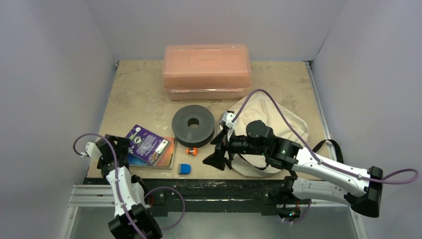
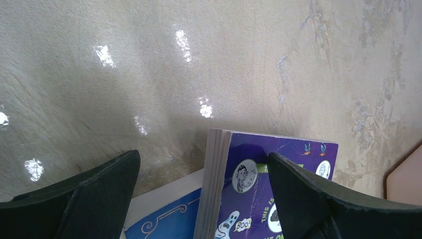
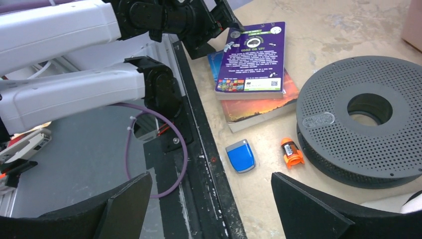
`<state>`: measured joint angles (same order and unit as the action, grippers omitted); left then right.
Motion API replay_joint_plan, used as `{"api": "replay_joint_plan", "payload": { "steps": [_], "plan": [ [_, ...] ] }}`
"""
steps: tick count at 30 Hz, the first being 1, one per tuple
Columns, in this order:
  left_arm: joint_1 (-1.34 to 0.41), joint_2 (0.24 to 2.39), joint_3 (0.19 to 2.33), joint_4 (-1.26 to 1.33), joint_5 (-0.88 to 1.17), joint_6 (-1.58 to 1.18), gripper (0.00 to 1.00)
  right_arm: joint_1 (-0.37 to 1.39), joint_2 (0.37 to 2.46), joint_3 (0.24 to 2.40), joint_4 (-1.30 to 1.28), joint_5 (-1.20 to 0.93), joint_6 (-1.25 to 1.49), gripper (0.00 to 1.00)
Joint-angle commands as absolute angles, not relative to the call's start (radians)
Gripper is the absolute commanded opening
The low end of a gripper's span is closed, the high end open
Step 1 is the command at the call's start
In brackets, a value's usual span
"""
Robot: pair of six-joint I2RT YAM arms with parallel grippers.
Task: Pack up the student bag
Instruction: Pick up the book from the center of the board.
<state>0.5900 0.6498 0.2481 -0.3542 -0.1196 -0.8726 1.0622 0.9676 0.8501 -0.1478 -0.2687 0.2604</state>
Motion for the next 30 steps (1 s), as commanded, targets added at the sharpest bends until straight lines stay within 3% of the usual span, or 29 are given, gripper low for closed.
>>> {"api": "replay_joint_plan", "payload": {
  "steps": [1, 13, 24, 28, 30],
  "plan": [
    [0.602, 0.673, 0.235, -0.272, -0.105, -0.922, 1.0, 1.1, 0.925, 0.84, -0.111, -0.205, 0.242, 0.95],
    [0.601, 0.584, 0.193, -0.262, -0.042, -1.023, 0.94, 1.129, 0.928, 0.855, -0.127, -0.167, 0.235, 0.96],
    [0.601, 0.595, 0.166, -0.224, -0.015, -1.076, 0.61, 1.128, 0.954, 0.883, -0.146, -0.124, 0.224, 0.96],
    [0.602, 0.598, 0.162, -0.222, -0.009, -1.089, 0.4, 1.128, 0.956, 0.882, -0.146, -0.121, 0.224, 0.96],
    [0.601, 0.596, 0.162, -0.228, -0.014, -1.093, 0.38, 1.128, 0.955, 0.883, -0.146, -0.12, 0.224, 0.96]
  ]
}}
